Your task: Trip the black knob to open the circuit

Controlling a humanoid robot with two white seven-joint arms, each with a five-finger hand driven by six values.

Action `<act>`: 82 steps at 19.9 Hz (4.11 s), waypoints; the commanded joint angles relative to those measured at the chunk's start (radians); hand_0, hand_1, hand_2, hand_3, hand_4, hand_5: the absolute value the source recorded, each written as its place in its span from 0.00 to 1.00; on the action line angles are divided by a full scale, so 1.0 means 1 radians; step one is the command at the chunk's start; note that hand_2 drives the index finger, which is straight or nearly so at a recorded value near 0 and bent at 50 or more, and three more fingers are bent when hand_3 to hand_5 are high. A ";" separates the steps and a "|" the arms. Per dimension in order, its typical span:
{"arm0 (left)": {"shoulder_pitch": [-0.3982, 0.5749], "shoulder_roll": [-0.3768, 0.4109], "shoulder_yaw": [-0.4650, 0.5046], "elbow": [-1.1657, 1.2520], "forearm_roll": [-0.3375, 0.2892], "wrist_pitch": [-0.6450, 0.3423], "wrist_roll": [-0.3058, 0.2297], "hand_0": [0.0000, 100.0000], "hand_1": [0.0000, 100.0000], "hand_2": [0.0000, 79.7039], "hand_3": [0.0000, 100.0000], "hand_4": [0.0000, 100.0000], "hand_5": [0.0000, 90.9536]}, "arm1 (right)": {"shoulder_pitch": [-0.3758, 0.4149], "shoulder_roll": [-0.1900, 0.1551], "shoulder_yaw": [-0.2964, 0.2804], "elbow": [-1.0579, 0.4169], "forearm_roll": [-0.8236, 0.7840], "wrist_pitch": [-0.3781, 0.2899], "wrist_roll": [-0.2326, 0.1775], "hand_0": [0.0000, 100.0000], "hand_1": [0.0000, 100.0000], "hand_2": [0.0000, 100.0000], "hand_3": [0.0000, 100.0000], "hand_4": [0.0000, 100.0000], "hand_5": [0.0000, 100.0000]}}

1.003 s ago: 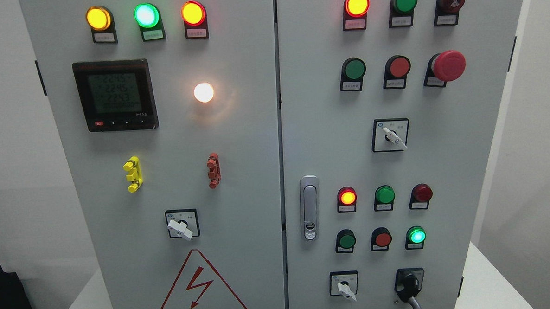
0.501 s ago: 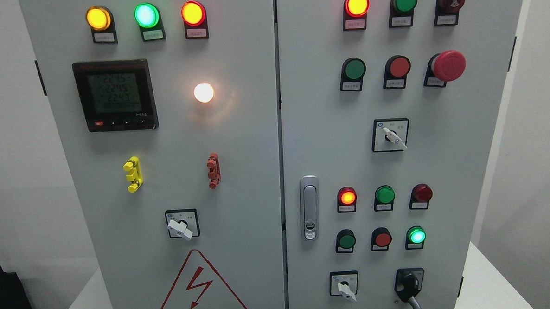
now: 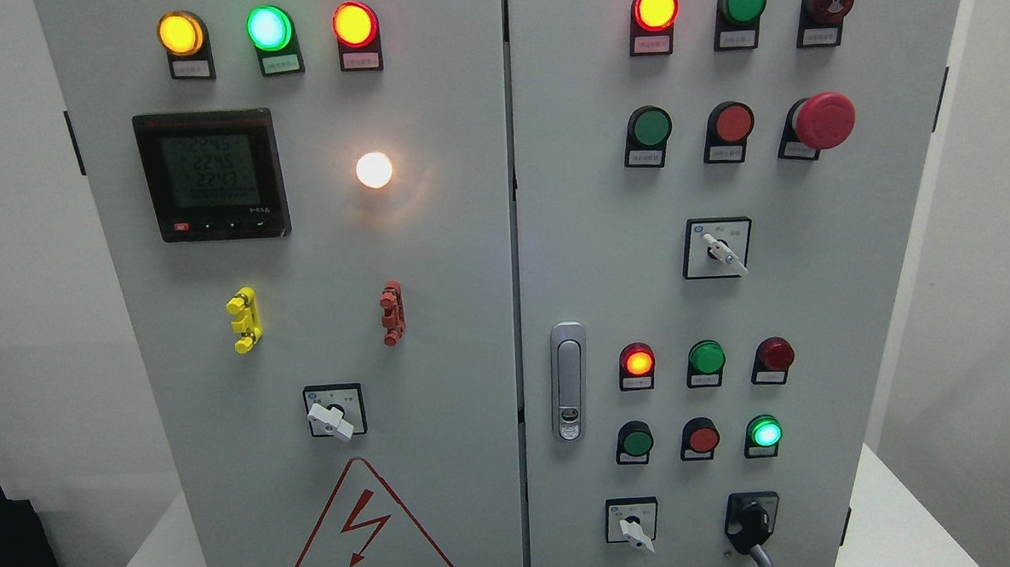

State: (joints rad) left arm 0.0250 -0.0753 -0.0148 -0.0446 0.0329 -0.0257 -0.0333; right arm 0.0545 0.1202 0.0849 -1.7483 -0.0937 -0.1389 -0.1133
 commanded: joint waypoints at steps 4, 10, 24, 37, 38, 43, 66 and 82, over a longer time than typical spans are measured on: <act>-0.002 0.000 0.002 0.000 0.002 -0.003 0.000 0.12 0.39 0.00 0.00 0.00 0.00 | -0.024 0.004 0.027 -0.040 0.003 -0.019 0.029 0.00 0.00 0.02 1.00 1.00 0.98; -0.002 0.000 0.002 0.000 0.002 -0.003 0.000 0.12 0.39 0.00 0.00 0.00 0.00 | -0.022 0.004 0.024 -0.039 0.002 -0.018 0.029 0.00 0.00 0.02 1.00 1.00 0.98; -0.002 0.000 0.002 0.000 0.002 -0.002 0.000 0.12 0.39 0.00 0.00 0.00 0.00 | -0.019 -0.001 0.004 -0.037 -0.004 -0.016 0.029 0.00 0.00 0.03 1.00 1.00 0.98; -0.002 0.000 0.002 0.000 0.001 -0.002 0.000 0.12 0.39 0.00 0.00 0.00 0.00 | -0.013 -0.010 -0.024 -0.037 -0.024 -0.016 0.029 0.00 0.00 0.03 1.00 1.00 0.98; -0.002 0.000 0.002 0.000 0.002 -0.003 0.000 0.12 0.39 0.00 0.00 0.00 0.00 | -0.015 -0.010 -0.024 -0.037 -0.024 -0.016 0.029 0.00 0.00 0.03 1.00 1.00 0.98; -0.002 0.000 0.002 0.000 0.002 -0.003 0.000 0.12 0.39 0.00 0.00 0.00 0.00 | -0.013 -0.019 -0.031 -0.036 -0.024 -0.016 0.029 0.00 0.00 0.03 1.00 1.00 0.98; -0.002 0.000 0.002 0.000 0.002 -0.003 0.000 0.12 0.39 0.00 0.00 0.00 0.00 | -0.007 -0.027 -0.057 -0.039 -0.032 -0.016 0.029 0.00 0.00 0.04 1.00 1.00 0.98; -0.002 0.000 0.002 0.000 0.002 -0.003 0.000 0.12 0.39 0.00 0.00 0.00 0.00 | 0.030 -0.042 -0.097 -0.063 -0.040 -0.015 0.029 0.00 0.00 0.04 1.00 1.00 0.97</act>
State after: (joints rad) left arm 0.0250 -0.0753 -0.0148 -0.0446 0.0329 -0.0257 -0.0334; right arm 0.0876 0.0823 -0.0049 -1.7773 -0.1304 -0.1400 -0.0906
